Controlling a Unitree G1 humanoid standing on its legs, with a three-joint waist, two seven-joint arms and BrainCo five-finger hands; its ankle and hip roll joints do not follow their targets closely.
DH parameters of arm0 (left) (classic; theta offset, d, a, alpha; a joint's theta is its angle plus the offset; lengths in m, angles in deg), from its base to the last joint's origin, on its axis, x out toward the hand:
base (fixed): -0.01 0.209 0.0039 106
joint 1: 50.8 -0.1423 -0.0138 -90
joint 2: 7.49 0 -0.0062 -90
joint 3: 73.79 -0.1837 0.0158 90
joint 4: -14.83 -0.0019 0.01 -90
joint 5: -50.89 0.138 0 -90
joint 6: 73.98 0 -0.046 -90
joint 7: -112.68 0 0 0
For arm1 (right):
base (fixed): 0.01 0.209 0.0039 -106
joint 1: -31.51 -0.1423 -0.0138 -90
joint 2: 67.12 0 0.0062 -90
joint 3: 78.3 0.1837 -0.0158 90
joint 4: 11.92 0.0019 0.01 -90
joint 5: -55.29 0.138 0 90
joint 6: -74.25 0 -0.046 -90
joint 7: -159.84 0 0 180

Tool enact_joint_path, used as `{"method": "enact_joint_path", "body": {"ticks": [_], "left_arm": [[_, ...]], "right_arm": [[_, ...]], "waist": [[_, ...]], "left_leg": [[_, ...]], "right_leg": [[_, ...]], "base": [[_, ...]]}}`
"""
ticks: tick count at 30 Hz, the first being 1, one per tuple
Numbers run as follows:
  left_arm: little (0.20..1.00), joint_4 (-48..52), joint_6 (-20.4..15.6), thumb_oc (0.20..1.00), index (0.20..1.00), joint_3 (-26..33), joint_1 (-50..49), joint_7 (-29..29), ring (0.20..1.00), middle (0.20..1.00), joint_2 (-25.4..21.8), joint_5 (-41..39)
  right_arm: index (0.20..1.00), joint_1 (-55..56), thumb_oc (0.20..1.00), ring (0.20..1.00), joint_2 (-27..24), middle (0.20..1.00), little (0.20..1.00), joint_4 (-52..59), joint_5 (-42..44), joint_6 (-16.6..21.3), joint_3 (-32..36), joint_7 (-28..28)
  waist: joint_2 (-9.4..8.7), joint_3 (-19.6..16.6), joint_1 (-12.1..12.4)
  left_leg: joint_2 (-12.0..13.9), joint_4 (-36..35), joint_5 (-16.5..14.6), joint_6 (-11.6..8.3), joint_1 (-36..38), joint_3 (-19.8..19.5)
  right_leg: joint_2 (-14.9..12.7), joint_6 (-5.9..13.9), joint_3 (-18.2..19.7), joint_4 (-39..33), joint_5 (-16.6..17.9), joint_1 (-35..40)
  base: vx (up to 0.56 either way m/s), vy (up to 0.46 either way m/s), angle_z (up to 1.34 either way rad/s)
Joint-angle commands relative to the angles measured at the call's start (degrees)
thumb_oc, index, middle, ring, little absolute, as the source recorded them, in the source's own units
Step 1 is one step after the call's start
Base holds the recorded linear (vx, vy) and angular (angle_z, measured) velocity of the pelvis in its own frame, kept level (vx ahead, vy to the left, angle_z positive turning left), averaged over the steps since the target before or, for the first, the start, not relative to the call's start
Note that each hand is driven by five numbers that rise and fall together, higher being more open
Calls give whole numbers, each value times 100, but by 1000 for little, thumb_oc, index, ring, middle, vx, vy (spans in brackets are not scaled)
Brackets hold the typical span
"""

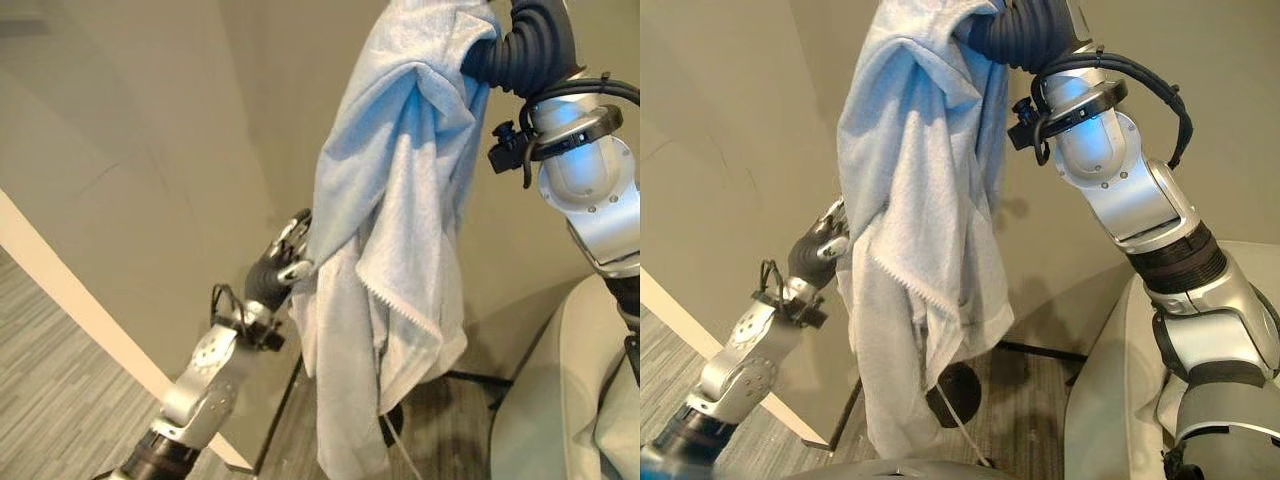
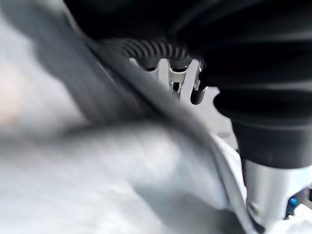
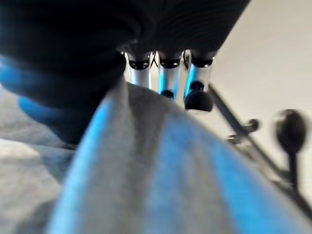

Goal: Hang the clothes on the sofa on the clothes rack.

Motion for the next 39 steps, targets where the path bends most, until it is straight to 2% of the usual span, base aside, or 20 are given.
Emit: {"method": "enact_joint_path", "body": {"ticks": [1,6,14,19,25,27,29,31,39], "left_arm": [[1000,483,-131,1000,1000,278,-172,-160,1000,1000,-480,-455],[1000,768,-113,1000,1000,432,-563,-245,1000,1000,-912,-735],[1000,906,-155,1000,1000,689,-811,-143,1000,1000,-1076,-757],[1000,980,-151,1000,1000,844,-991,-106,1000,1000,-1048,-730],[1000,1159,-107,1000,1000,774,-1150,-71,1000,1000,-1023,-779],[1000,1222,-93,1000,1000,702,-1153,-37,1000,1000,-1012,-730],[1000,1206,-19,1000,1000,281,-955,64,1000,1000,-860,-655],[1000,1170,21,1000,1000,4,-795,96,1000,1000,-688,-580],[1000,849,193,1000,1000,-721,-217,171,1000,1000,-208,-335]], "right_arm": [[200,-872,200,200,-60,200,200,-557,163,-16,-53,105],[200,-923,200,200,-293,200,200,-1017,421,-4,-124,135],[200,-1010,200,200,-306,200,200,-1207,787,50,-188,105],[200,-1216,200,200,-151,200,200,-1112,734,44,-344,19],[200,-1410,200,200,294,200,200,-1405,904,54,-536,-16],[200,-1445,200,200,470,200,200,-1451,954,55,-563,-19],[200,-1541,200,200,848,200,200,-1484,1006,42,-663,-18],[200,-1631,200,200,1018,200,200,-1515,1030,33,-709,-10],[200,-1890,200,200,1281,200,200,-1474,1186,74,-818,33]], "waist": [[-232,-120,165],[-235,-75,248],[-246,-28,364],[-267,15,481],[-342,13,583],[-352,8,603],[-381,-14,606],[-412,-21,601],[-445,-44,534]], "left_leg": [[-386,96,-661,506,153,302],[-439,84,-638,520,175,174],[-479,75,-592,521,175,-10],[-527,67,-585,567,207,-67],[-612,64,-580,592,202,-100],[-625,64,-571,599,195,-114],[-644,64,-562,617,192,-143],[-655,64,-566,618,200,-151],[-650,64,-561,623,211,-133]], "right_leg": [[-553,511,4,489,-440,-231],[-705,553,-155,738,-490,-223],[-872,576,-364,1071,-597,-245],[-986,602,-459,1340,-637,-307],[-1121,636,-545,1441,-614,-299],[-1144,643,-567,1428,-600,-295],[-1164,641,-581,1449,-601,-284],[-1174,643,-580,1465,-610,-273],[-1152,640,-535,1480,-619,-275]], "base": [[-44,46,7],[-45,37,9],[-44,31,19],[-43,25,16],[-25,19,11],[-14,11,6],[-16,12,11],[-5,6,6],[1,4,5]]}}
